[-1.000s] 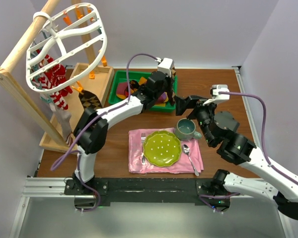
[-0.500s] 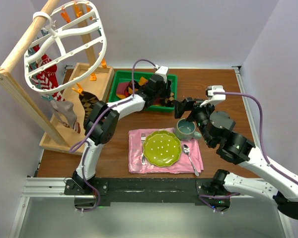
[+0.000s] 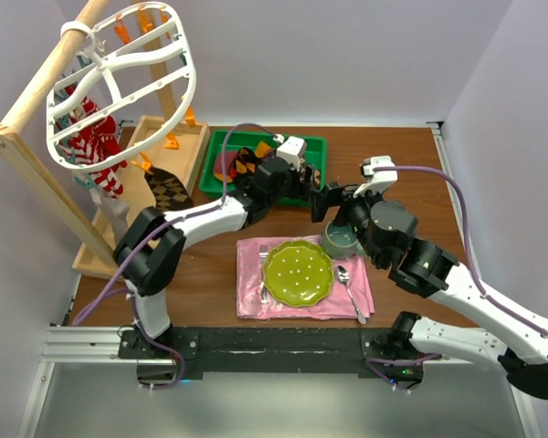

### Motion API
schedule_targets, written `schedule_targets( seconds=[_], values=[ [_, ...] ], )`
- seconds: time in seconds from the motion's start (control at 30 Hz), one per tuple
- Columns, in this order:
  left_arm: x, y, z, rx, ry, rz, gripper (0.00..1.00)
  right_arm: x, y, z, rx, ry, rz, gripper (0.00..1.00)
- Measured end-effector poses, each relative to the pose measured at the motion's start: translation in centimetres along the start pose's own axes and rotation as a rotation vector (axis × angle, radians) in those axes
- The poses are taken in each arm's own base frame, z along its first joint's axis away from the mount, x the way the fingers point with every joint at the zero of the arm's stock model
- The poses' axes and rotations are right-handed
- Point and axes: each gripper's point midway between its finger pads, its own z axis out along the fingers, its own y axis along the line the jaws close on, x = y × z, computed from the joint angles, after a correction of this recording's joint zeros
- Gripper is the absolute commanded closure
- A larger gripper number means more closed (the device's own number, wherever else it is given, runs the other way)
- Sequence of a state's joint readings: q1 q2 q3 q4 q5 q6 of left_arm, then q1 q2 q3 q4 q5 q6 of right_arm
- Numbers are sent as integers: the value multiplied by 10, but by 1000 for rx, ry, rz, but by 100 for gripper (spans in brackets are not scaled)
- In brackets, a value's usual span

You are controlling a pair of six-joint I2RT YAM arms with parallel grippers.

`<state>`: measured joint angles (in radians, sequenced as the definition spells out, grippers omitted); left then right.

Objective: Remove the socks clipped to the hanger
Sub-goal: Place the sock in the bin, then remove the sock from the hanger.

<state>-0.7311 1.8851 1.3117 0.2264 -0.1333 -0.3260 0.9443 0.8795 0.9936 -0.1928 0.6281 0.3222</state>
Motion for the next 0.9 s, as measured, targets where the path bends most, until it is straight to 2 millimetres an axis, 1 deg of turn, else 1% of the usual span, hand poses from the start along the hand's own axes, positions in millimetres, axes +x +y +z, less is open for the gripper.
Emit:
schedule_targets(
  seconds=[0.1,0.13,0.2,0.27,0.33,0.4,0.5,0.53,0.57,0.67,0.8,0.9],
  values=[
    [5,-15,-25,38,-12,4,21,5,6,3,-23,20,-10,2],
    [9,-19,-35,51,-14,2,21,6,10,5,-37,27,-13,1],
    [23,-26,-55,73,-3,-7,21,7,17,8,-62,39,-22,2],
    [41,-28,-77,91,14,-19,22,5,26,12,-91,44,-28,1],
    [58,-27,-98,100,37,-28,22,3,36,15,-127,46,-36,1],
    [71,-26,-117,108,52,-40,23,1,49,19,-178,52,-45,2],
    [83,-24,-140,116,63,-61,23,-3,75,24,-283,61,-60,1],
    [88,-23,-147,118,67,-72,23,-6,92,26,-352,63,-63,1],
    [92,-22,-152,119,71,-79,23,-7,103,28,-393,65,-66,1],
    [114,-14,-168,112,105,-108,23,-13,148,38,-562,60,-79,1],
    [140,-4,-181,94,157,-133,24,-10,194,57,-710,64,-94,1],
    [153,1,-191,93,178,-160,24,0,217,74,-768,79,-109,2]
  ],
)
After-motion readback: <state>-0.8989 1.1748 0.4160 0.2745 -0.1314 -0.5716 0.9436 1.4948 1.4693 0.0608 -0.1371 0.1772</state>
